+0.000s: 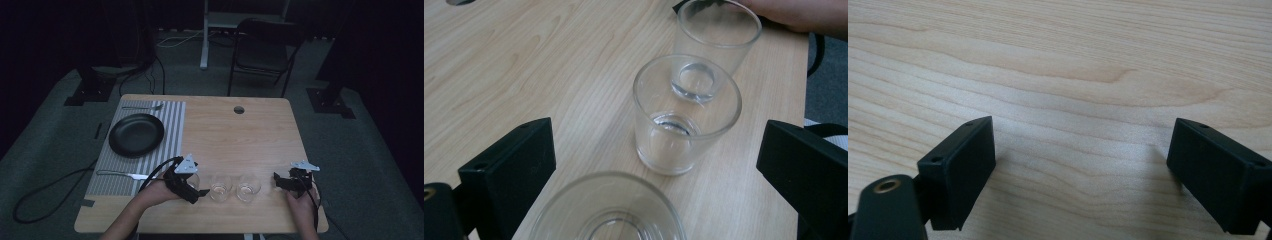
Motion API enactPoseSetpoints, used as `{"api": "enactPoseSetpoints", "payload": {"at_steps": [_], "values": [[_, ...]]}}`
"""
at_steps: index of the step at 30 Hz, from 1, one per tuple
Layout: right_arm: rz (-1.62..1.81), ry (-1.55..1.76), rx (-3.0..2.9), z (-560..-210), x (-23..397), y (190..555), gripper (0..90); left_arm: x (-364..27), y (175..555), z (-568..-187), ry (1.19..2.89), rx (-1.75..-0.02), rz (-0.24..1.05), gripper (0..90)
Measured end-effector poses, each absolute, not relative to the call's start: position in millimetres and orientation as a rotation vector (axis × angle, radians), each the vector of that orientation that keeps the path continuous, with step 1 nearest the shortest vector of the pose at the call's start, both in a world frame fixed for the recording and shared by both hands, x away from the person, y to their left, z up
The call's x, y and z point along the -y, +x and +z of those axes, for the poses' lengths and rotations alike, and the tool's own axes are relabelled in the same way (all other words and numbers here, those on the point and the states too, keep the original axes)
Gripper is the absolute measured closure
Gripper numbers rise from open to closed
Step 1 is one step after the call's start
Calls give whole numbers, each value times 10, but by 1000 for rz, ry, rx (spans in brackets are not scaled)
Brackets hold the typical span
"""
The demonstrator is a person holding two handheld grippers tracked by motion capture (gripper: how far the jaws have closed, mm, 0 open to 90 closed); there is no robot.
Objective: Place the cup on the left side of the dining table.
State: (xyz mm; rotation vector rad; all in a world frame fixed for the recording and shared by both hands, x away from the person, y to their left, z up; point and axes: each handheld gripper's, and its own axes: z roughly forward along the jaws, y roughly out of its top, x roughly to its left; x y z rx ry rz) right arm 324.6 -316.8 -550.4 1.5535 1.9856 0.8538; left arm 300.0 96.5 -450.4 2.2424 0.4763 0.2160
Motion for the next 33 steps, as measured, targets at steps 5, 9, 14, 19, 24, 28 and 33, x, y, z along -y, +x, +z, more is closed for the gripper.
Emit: {"api": "enactPoseSetpoints", "payload": {"at_steps": [5, 9, 14, 19, 24, 28, 33], "values": [[854, 1554, -1986, -5504, 3168, 3245, 116, -884, 3009, -4498, 2249, -458, 204, 27], [854, 1554, -1985, -5504, 3168, 3245, 116, -817, 3018, -4503, 2258, -442, 194, 28], [854, 1554, -1986, -5504, 3168, 3245, 116, -733, 3033, -4497, 2262, -429, 188, 28], [854, 1554, -1986, -5504, 3168, 3245, 116, -653, 3044, -4492, 2269, -413, 183, 28], [853, 1554, -1986, -5504, 3168, 3245, 116, -599, 3047, -4495, 2277, -400, 175, 28], [854, 1554, -1986, -5504, 3168, 3245, 116, -530, 3040, -4504, 2288, -390, 176, 28], [854, 1554, -1986, -5504, 3168, 3245, 116, -426, 3050, -4487, 2297, -369, 168, 28]]}}
